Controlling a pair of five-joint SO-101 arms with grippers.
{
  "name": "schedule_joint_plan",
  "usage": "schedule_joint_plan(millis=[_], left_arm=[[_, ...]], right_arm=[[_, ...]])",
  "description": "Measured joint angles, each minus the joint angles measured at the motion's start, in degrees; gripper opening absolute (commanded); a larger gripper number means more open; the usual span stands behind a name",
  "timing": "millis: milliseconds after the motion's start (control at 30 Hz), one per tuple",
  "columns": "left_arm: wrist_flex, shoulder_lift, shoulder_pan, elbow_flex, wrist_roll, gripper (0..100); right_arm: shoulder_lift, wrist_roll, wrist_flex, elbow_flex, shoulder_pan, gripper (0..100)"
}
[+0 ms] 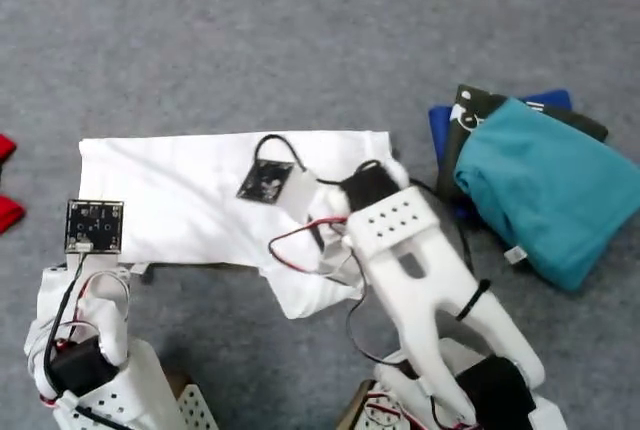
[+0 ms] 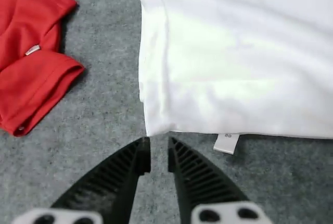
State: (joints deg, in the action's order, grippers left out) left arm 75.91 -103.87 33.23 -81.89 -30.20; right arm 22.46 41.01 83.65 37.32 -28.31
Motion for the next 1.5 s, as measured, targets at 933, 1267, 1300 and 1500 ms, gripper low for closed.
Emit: schedule_joint_plan(millis=[933,1267,1300,1500], left_arm=[[0.44,0.00,4.31,0.09,-1.41,12],[0.44,0.00,4.31,0.09,-1.41,12],[0.44,0.00,4.31,0.09,-1.41,12],[0.44,0.00,4.31,0.09,-1.41,12]], right_arm=[[-8.97,1.58,-24.53,15.91,-0.97,18.3],[-12.92,3.34,-23.38,12.48,-0.97,6.9],[-13.54,3.34,-23.38,12.40,-0.88,2.8],[-15.56,3.34,-23.12,10.37,-0.44,1.5]])
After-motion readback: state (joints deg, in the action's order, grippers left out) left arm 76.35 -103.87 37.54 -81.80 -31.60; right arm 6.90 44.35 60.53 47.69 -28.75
